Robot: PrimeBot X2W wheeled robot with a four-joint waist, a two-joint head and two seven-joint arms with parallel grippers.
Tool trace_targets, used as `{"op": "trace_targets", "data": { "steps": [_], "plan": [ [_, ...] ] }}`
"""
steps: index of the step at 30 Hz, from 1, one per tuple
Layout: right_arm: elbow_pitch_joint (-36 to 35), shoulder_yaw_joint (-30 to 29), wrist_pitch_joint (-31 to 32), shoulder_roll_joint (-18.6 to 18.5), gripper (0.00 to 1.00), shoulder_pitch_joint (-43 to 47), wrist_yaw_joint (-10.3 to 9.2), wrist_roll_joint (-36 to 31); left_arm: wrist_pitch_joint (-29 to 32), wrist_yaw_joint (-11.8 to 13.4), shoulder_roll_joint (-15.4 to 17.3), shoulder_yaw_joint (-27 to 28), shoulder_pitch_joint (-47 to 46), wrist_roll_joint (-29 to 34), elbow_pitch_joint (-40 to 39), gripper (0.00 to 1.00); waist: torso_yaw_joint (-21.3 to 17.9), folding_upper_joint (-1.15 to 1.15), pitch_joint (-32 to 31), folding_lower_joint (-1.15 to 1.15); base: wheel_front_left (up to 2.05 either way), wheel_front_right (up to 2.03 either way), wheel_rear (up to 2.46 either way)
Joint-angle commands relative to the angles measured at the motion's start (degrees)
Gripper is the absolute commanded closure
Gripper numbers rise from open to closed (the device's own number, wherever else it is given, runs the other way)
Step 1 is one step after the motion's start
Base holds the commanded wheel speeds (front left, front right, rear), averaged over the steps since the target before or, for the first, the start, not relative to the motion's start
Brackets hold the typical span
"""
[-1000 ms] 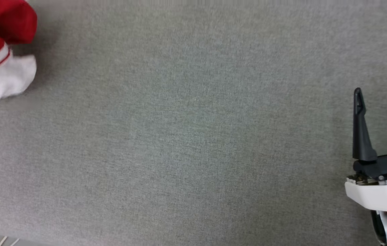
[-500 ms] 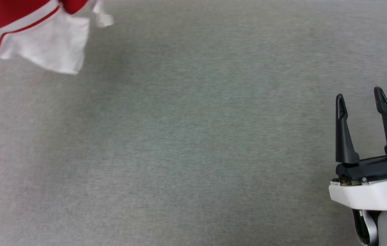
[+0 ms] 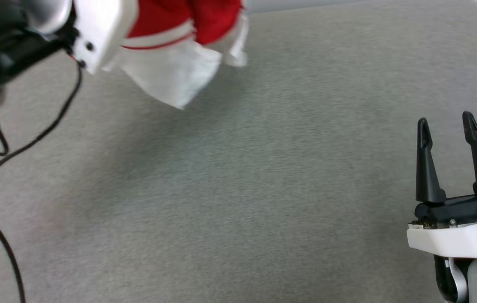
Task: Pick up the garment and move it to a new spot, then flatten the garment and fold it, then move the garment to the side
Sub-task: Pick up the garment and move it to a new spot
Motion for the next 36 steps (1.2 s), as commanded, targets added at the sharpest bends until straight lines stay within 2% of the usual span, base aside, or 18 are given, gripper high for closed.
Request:
{"op": "trace_targets", "data": {
  "steps": [1, 7, 14, 23, 28, 34, 35, 36],
  "plan": [
    [0.22, -0.04, -0.11, 0.15, 0.0, 0.4, -0.02, 0.71, -0.81, 0.03, -0.36, -0.62, -0.19, -0.37, -0.65, 1.0, -2.41, 0.0, -0.78, 0.0, 0.0, 0.0, 0.0],
    [0.45, -0.14, -0.11, 0.15, 0.0, 0.73, -0.02, 1.36, -2.41, 0.03, -2.37, -5.37, 2.28, -0.59, -3.64, 1.0, -5.02, 0.0, -0.82, 0.0, 0.0, 0.0, 0.0],
    [0.48, -0.55, -0.1, 0.15, 0.0, 0.53, -0.02, 1.89, -4.66, 0.03, -4.61, -11.96, 8.24, -0.95, -4.74, 1.0, -5.93, 0.0, 0.33, 0.0, 0.0, 0.0, 0.0],
    [0.77, -0.04, -0.11, 0.14, 0.0, -0.4, -0.02, 1.72, -10.12, 0.03, -6.81, -19.94, 21.27, -1.16, 3.41, 1.0, -5.65, 0.0, 2.14, 0.0, 0.0, 0.0, 0.0],
    [1.14, 0.14, -0.11, 0.14, 0.0, -0.54, -0.02, 1.26, -12.07, 0.03, -8.48, -21.89, 26.88, -1.45, 8.45, 1.0, -5.54, 0.0, 2.28, 0.0, 0.0, 0.0, 0.0],
    [1.72, -0.13, -0.11, 0.15, 0.0, -0.4, -0.02, 1.02, -15.23, -0.01, -11.94, -23.44, 32.33, -1.44, 14.57, 1.0, -5.02, 0.0, 2.02, 0.0, 0.0, 0.0, 0.0],
    [1.86, -0.15, -0.11, 0.15, 0.0, -0.26, -0.02, 0.92, -16.48, -0.02, -12.41, -23.43, 32.18, -0.84, 15.53, 0.94, -4.79, 0.0, 1.81, 0.0, 0.0, 0.0, 0.0],
    [1.98, -0.09, -0.11, 0.14, 0.0, -0.11, -0.02, 0.78, -17.95, 0.01, -12.82, -23.3, 31.91, -0.38, 16.34, 0.0, -4.59, 0.0, 1.49, 0.0, 0.0, 0.0, 0.0]
  ]
}}
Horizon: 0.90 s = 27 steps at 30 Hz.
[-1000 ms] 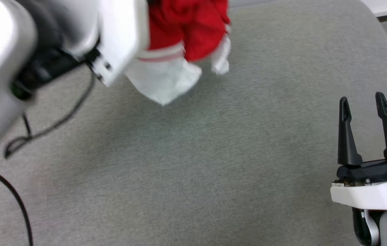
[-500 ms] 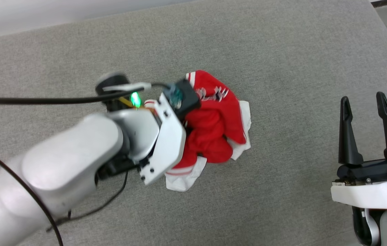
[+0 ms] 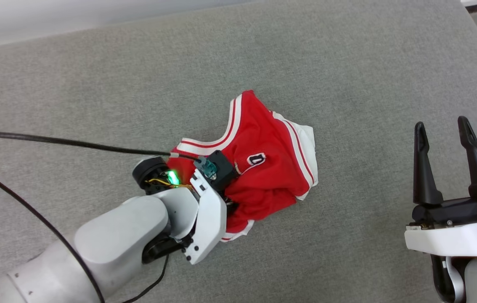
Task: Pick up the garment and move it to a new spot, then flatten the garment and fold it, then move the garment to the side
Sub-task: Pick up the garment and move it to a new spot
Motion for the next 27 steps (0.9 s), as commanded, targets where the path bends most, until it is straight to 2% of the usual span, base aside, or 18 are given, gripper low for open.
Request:
{"op": "trace_targets", "data": {
  "steps": [1, 5, 10, 15, 20, 23, 25, 27],
  "plan": [
    [0.16, -0.07, -0.12, 0.1, 0.0, 0.11, -0.02, -0.54, -0.56, 0.01, -0.56, -0.65, 1.4, 0.36, 0.88, 0.0, 0.39, 0.0, -0.53, 0.0, 0.0, 0.0, 0.0],
    [0.61, 0.0, -0.12, 0.11, 0.0, 1.18, -0.02, -0.76, -10.56, 2.0, -1.56, 2.94, -0.11, 3.17, 1.89, 0.0, 1.57, 0.0, -2.62, 0.0, 0.0, 0.0, 0.0],
    [1.1, 0.03, -0.12, 0.1, 0.0, 2.7, -0.02, -1.68, -23.43, 8.26, -1.62, 7.35, 1.84, 6.44, 1.35, 0.0, 3.57, 0.0, -5.79, 0.0, 0.0, 0.0, 0.0],
    [1.49, -0.44, -0.12, 0.1, 0.0, 3.95, -0.02, -2.5, -33.4, 16.19, -0.7, 11.09, 6.28, 8.41, 0.52, 0.0, 5.71, 0.0, -8.5, 0.0, 0.0, 0.0, 0.0],
    [1.83, -0.51, -0.12, 0.1, 0.0, 4.97, -0.02, -3.15, -36.76, 24.98, -0.01, 16.15, 12.98, 10.83, -0.65, 0.0, 7.6, 0.0, -10.55, 0.0, 0.0, 0.0, 0.0],
    [1.98, -0.86, -0.12, 0.1, 0.0, 5.86, -0.02, -3.21, -36.99, 29.72, -0.77, 22.11, 18.01, 14.13, -4.86, 0.0, 8.75, 0.0, -11.58, 0.0, 0.0, 0.0, 0.0],
    [2.05, -0.91, -0.12, 0.1, 0.0, 6.23, -0.02, -3.2, -36.94, 32.34, -1.18, 26.76, 22.61, 16.89, -7.58, 0.0, 9.25, 0.0, -12.12, 0.0, 0.0, 0.0, 0.0],
    [2.24, -0.97, -0.12, 0.11, 0.0, 6.65, -0.02, -2.98, -36.91, 33.88, -2.19, 31.21, 26.95, 19.82, -10.18, 0.0, 9.73, 0.0, -12.6, 0.0, 0.0, 0.0, 0.0]
  ]
}}
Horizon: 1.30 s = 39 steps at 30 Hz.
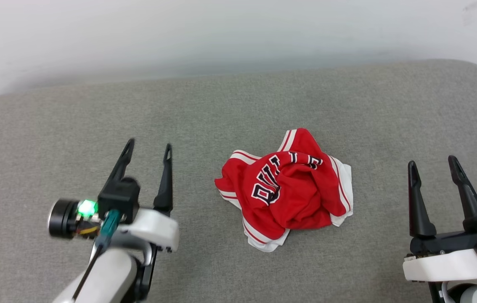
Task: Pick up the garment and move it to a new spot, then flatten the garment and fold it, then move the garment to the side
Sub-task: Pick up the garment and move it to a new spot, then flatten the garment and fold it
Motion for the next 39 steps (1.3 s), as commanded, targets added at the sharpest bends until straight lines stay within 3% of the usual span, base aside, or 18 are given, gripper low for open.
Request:
{"op": "trace_targets", "data": {
  "steps": [1, 6, 14, 26, 39],
  "plan": [
    [0.2, -0.03, -0.12, 0.08, 0.0, 0.45, -0.02, 0.1, -0.12, 0.41, -0.76, 1.55, 1.87, 1.1, -0.79, 0.0, 0.54, 0.0, -0.52, 0.01, 0.0, 0.0, 0.0],
    [0.9, 0.09, -0.12, 0.08, 0.0, 1.1, -0.02, 1.48, -0.13, 0.89, -4.63, 10.98, 11.38, 7.43, -4.59, 0.0, 1.05, 0.0, -1.31, 0.01, 0.0, 0.0, 0.0],
    [3.1, 0.18, -0.12, 0.08, 0.0, 2.28, -0.02, 4.08, -0.14, -4.13, -11.58, 21.47, 20.49, 15.29, -6.87, 0.0, 1.05, 0.0, -1.95, 0.01, 0.0, 0.0, 0.0],
    [5.42, 0.49, -0.12, 0.08, 0.0, 5.24, -0.02, 6.43, -0.14, -11.73, -19.58, 30.51, 27.47, 22.81, -7.69, 0.0, 0.87, 0.0, -3.22, 0.01, 0.0, 0.0, 0.0],
    [5.6, 0.21, -0.12, 0.08, 0.0, 4.9, -0.02, 6.3, -0.15, -16.87, -23.4, 35.33, 28.69, 26.55, -7.43, 0.0, 1.02, 0.0, -3.42, 0.01, 0.0, 0.0, 0.0]
  ]
}}
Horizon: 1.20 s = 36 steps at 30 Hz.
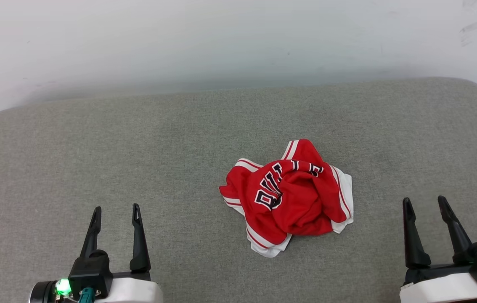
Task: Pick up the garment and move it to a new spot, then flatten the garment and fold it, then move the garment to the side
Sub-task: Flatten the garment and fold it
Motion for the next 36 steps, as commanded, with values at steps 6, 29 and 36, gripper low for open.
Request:
{"op": "trace_targets", "data": {
  "steps": [6, 29, 36],
  "plan": [
    [-0.56, -0.47, -0.12, 0.07, 0.0, -0.91, -0.02, -0.81, -0.15, -1.29, -0.8, 0.75, 0.64, 1.09, 0.27, 0.0, 0.37, 0.0, -0.34, 0.0, 0.0, 0.0, 0.0],
    [13.02, 23.33, 15.49, -24.13, 0.0, -39.68, -0.02, 11.22, -0.15, -1.88, -2.08, 0.34, -2.83, 1.57, -0.82, 0.0, 1.23, 0.0, 5.57, 0.0, 0.0, 0.0, 0.0],
    [12.58, 43.67, 41.54, -35.12, 0.0, -50.71, -0.02, 31.65, -0.15, -1.63, -2.17, -0.22, -5.32, 1.38, -1.27, 0.0, 2.0, 0.0, 9.67, 0.0, 0.0, 0.0, 0.0]
  ]
}}
